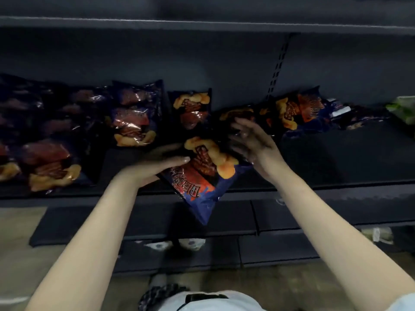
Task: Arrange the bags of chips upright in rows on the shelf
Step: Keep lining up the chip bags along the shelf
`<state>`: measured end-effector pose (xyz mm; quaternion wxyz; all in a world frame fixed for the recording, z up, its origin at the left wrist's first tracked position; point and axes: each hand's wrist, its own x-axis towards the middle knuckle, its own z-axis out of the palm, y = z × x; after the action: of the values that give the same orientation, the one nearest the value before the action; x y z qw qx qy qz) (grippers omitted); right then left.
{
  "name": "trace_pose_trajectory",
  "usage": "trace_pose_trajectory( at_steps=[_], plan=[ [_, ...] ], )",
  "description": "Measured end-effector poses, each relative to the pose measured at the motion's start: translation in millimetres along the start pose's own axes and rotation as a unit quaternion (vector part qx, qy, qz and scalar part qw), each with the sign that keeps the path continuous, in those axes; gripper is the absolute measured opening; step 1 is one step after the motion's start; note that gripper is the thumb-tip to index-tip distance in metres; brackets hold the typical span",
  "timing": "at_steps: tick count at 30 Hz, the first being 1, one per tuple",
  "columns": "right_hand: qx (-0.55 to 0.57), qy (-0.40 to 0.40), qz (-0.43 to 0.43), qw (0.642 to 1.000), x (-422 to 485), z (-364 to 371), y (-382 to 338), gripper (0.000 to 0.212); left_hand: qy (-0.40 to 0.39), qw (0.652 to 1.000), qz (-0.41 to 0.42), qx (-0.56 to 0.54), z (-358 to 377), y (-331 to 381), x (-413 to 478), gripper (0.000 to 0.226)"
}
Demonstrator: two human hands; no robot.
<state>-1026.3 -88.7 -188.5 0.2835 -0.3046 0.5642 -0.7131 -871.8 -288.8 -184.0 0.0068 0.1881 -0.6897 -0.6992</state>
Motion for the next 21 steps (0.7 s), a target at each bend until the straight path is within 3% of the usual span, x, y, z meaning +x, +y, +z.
trace_pose_trajectory(
  at_steps=[2, 4, 7, 9, 11, 15, 18, 21],
  plan=[
    [-0.046, -0.060, 0.016, 0.997, 15, 19, -5, 0.045, -0.013, 0.992, -0.015, 0.123, -15, 5, -20, 0.058],
    [-0.155, -0.163, 0.017, 0.974, 30, 48, -10, 0.039, -0.035, 0.970, -0.038, 0.238, -29, 15, -40, 0.059],
    [-0.319, -0.326, 0.017, 0.890, 43, 100, -15, 0.052, -0.032, 0.936, -0.049, 0.346, -49, 27, -60, 0.072],
    [-0.373, -0.389, 0.049, 0.841, 51, 129, -12, 0.060, -0.025, 0.919, -0.087, 0.385, -61, 31, -70, 0.079],
    [-0.393, -0.413, 0.105, 0.815, 57, 149, -9, 0.060, -0.014, 0.911, -0.116, 0.397, -73, 29, -77, 0.078],
    [-0.407, -0.468, 0.216, 0.755, 65, 178, -4, 0.056, 0.031, 0.916, -0.103, 0.387, -98, 25, -90, 0.082],
    [-0.367, -0.486, 0.201, 0.767, 71, 189, 3, 0.047, 0.092, 0.949, -0.061, 0.295, -118, 24, -95, 0.073],
    [-0.311, -0.429, 0.163, 0.832, 87, 185, 17, 0.068, 0.226, 0.967, 0.049, 0.106, -139, 23, -94, 0.049]
  ],
)
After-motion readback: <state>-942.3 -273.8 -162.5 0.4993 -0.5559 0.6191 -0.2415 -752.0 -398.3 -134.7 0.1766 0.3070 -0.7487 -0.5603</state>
